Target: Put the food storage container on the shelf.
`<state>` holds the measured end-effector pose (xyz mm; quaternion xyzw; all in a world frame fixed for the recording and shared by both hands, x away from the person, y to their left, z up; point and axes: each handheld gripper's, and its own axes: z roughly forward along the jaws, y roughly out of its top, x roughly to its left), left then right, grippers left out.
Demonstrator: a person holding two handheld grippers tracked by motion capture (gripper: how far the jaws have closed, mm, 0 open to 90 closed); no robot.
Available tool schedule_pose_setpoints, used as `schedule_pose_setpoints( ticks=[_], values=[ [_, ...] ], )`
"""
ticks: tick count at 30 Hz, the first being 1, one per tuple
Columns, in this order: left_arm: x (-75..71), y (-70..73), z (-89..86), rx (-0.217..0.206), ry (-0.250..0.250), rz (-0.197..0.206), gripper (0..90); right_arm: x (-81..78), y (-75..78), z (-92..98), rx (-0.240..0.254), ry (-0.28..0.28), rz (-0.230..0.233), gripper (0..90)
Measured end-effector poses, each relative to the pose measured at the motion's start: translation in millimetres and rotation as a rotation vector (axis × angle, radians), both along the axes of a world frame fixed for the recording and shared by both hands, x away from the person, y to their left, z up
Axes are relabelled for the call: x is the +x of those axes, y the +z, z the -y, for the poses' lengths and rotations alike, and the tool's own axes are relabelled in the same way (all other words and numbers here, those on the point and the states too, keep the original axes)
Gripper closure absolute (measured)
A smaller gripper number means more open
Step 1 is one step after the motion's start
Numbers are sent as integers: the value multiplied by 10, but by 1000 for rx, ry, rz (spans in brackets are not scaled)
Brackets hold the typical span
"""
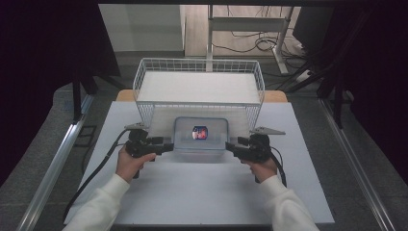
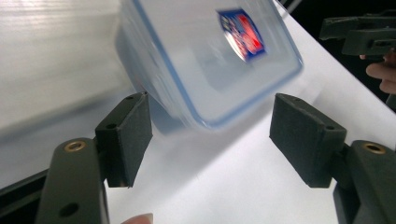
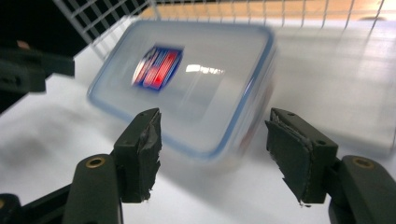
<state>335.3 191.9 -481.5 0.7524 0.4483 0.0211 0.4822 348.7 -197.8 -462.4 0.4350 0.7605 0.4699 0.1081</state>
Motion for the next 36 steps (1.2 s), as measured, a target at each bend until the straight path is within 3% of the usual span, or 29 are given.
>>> schedule_pose_setpoints(
  ticks=[2,3,4,7,11,12,13,15,18,19,21,22,23,29,36],
  values=[
    [-50,3,1,14,-4,5,289,-107,-33,-1,-51,20,2,364],
    [-99,3,2,28,-7,9,289,-107,-33,-1,-51,20,2,364],
    [-190,-2,9,58,-13,20,283,-196,-51,-7,-82,34,12,370],
    [-311,-19,22,88,-26,27,282,-291,-56,-54,-118,46,17,375],
    [-421,-29,27,100,-31,32,279,-348,-77,-143,-150,66,15,380],
    [-474,-23,25,132,-34,49,275,-363,-98,-204,-160,89,10,401],
    [-474,-23,25,132,-34,49,275,-363,-98,-204,-160,89,10,401],
    [-501,-19,9,143,-32,58,275,-372,-123,-295,-174,110,-3,505],
    [-492,-52,-12,131,-25,44,276,-369,-148,-390,-197,133,-13,645],
    [-492,-52,-12,131,-25,44,276,-369,-148,-390,-197,133,-13,645],
    [-493,-67,6,123,-27,38,276,-356,-179,-486,-223,142,-21,803],
    [-493,-67,6,123,-27,38,276,-356,-179,-486,-223,142,-21,803],
    [-495,-67,12,117,-28,38,276,-343,-197,-553,-244,151,-18,871],
    [-479,-80,13,119,-23,34,276,-232,-292,-853,-341,212,20,888],
    [-482,-87,15,134,-26,35,276,-14,-439,-1108,-379,213,5,888]
  ],
)
